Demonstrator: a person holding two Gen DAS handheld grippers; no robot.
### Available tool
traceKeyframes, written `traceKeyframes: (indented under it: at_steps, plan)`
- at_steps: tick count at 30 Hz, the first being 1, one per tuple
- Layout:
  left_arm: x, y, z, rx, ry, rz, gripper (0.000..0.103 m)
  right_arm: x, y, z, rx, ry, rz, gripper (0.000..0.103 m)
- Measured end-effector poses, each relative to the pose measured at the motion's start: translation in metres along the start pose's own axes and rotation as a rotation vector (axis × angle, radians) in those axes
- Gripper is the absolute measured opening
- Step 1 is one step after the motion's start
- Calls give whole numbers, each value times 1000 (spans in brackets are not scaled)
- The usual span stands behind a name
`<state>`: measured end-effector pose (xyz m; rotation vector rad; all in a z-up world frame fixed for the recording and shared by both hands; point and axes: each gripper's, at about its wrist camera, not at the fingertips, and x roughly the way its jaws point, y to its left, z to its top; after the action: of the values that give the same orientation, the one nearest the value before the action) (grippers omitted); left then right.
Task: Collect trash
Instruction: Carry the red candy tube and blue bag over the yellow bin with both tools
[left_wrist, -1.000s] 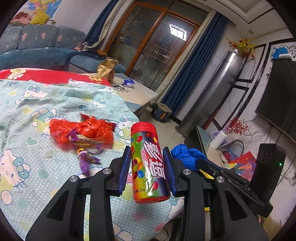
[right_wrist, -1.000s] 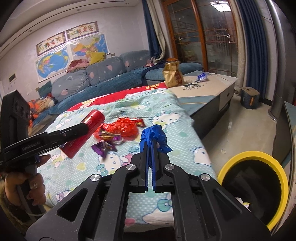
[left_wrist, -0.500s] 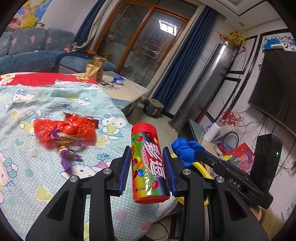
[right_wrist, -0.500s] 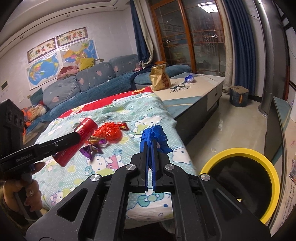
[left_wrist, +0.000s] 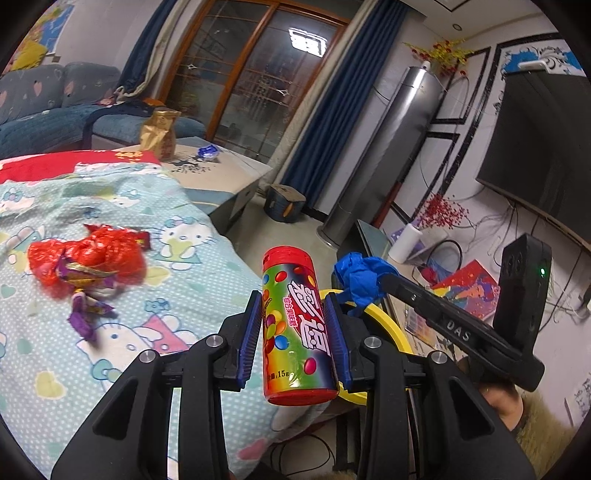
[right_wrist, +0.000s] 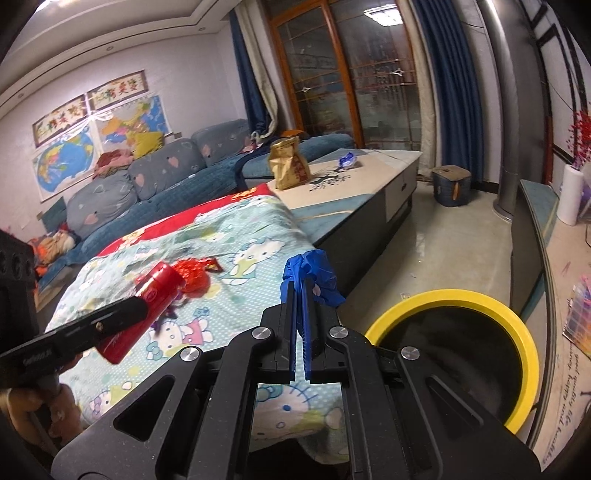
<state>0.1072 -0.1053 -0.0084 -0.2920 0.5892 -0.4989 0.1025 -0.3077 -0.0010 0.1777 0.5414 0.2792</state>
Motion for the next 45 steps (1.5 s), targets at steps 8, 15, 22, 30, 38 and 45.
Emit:
traceKeyframes:
  at_steps: [8, 15, 22, 30, 38, 45]
  plan:
    - [12, -21, -4, 45, 25, -35, 33, -4, -20, 0, 50, -15, -50, 1]
    - [24, -37, -8, 77, 46, -58, 33, -6, -39, 0, 96, -19, -102, 1]
    - [38, -50, -15, 104, 76, -77, 33, -6, -63, -4, 146, -6, -163, 1]
    - [58, -64, -21, 132, 107, -102, 32, -4, -91, -12, 210, 18, -207, 1]
    - [87, -84, -32, 182, 147, -128, 32, -3, -111, -18, 257, 33, -230, 1]
    - [112, -96, -41, 216, 177, -152, 32, -1, -127, -24, 300, 46, -241, 1]
